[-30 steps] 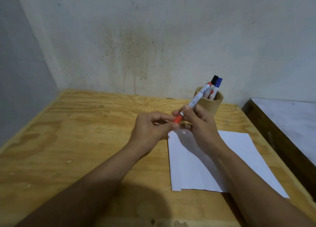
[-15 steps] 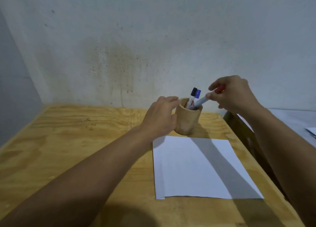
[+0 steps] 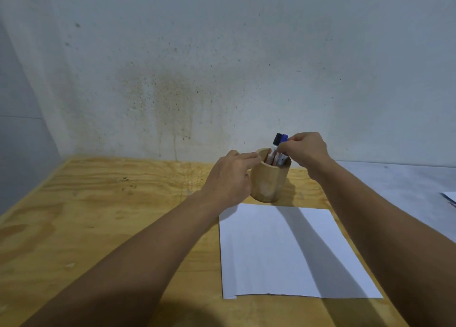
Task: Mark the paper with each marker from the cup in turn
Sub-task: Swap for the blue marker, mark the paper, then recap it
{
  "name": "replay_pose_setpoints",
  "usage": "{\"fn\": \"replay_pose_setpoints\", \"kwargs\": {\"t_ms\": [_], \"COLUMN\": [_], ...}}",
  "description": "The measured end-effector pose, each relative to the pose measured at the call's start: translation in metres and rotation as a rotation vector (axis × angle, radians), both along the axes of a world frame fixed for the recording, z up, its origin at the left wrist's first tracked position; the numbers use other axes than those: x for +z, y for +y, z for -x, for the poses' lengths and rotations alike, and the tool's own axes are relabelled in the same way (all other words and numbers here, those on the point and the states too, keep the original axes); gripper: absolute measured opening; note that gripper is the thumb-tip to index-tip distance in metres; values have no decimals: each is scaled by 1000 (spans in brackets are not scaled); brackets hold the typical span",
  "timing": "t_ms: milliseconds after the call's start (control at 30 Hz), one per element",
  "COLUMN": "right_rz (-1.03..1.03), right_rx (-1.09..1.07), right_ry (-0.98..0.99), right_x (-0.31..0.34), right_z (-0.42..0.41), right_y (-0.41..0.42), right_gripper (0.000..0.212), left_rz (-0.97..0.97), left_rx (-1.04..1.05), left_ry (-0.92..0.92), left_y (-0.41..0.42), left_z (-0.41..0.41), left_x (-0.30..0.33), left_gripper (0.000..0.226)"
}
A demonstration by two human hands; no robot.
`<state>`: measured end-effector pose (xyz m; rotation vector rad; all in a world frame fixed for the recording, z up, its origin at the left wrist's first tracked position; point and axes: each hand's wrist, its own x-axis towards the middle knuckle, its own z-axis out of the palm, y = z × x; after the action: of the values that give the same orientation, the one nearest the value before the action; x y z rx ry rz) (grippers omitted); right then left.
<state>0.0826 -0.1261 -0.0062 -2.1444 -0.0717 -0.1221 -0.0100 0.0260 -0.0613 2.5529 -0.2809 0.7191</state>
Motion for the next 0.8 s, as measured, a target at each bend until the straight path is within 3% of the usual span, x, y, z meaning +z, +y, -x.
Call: {"fn": "replay_pose_setpoints", "kwargs": {"t_ms": [333, 433, 567, 667, 800], "right_rz": [-366, -390, -189, -133, -71], "right_rx": [81, 191, 345, 454, 559], "right_ry": [-507, -582, -369, -100, 28], "right_x": [57, 69, 50, 25, 2], "right_z": [18, 41, 64, 73, 80], "right_y": [-9, -13, -15, -9, -3], "right_gripper": [17, 15, 24, 16, 19], "left_rz": [-14, 206, 727, 1139, 1245], "left_rx": [-1, -50, -35, -196, -329], "left_ry": [72, 140, 162, 230, 286], "left_y": [1, 4, 12, 20, 26], "left_z": [0, 6, 18, 27, 37], "left_x": [2, 7, 25, 35, 29], "left_gripper": [56, 54, 45, 33, 23]}}
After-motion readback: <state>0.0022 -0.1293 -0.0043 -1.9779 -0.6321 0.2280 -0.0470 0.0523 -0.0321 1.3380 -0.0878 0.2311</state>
